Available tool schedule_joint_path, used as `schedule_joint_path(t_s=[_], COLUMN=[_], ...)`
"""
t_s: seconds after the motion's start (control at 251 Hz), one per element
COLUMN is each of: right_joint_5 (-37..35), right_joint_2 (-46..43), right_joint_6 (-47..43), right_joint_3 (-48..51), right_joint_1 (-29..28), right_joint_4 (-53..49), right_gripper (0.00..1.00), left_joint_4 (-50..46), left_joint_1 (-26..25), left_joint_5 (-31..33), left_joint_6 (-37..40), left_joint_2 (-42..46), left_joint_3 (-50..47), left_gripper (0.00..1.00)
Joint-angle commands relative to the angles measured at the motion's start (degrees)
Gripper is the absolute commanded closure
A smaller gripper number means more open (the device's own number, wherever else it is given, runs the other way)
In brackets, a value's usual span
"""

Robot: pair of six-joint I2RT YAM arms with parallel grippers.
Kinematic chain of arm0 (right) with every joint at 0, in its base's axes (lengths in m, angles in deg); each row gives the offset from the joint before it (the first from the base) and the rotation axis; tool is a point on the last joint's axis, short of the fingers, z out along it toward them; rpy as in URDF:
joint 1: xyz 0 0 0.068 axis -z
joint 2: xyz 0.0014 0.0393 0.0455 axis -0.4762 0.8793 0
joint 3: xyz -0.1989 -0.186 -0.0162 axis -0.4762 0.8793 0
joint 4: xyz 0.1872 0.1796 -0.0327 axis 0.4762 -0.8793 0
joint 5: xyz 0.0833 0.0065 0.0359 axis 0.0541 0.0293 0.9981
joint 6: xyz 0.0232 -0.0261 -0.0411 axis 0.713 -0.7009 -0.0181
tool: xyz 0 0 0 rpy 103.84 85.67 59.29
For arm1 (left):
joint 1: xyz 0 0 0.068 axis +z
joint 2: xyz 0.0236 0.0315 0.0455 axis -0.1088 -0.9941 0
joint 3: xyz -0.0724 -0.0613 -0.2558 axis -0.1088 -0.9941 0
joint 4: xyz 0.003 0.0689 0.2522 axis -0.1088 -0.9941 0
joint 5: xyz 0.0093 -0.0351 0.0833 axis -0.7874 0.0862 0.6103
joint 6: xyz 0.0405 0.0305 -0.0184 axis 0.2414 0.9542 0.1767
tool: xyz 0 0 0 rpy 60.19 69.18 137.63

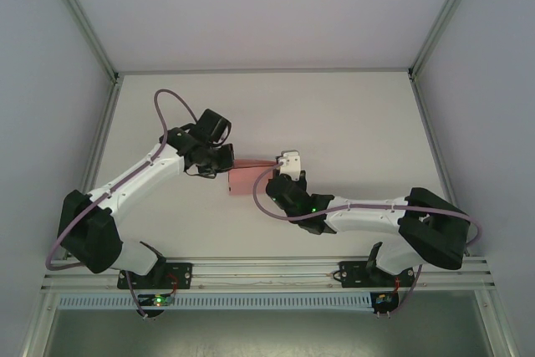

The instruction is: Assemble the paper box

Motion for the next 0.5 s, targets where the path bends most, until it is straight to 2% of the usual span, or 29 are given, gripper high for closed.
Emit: schedule_joint_path(t_s=[0.0, 0.124, 0.299, 0.495], right_joint_5=[5.3, 4.9, 5.6, 5.6], right_joint_2=[2.8, 2.8, 3.5, 3.0], right_joint_6=[-0.2, 0.3, 0.7, 0.9], right_joint_3=[2.4, 2.8, 3.2, 3.4], right_joint_1=[-1.1, -1.1, -1.1, -1.1], right_joint_4=[-9.0, -8.9, -7.9, -8.3], right_gripper=[1.0, 1.0, 1.0, 1.0], left_joint_4=[4.9, 4.2, 11.8, 12.8], left_joint_1=[0.4, 0.3, 0.2, 0.1], left_joint_5=[-4.6, -3.3, -5.2, -5.5], left_joint_6=[-2.5, -1.3, -4.1, -3.4], left_joint_2=[1.6, 1.7, 2.2, 3.1], left_joint_3=[-1.6, -3.1, -9.9, -12.2], left_gripper=[1.0, 1.0, 1.0, 1.0])
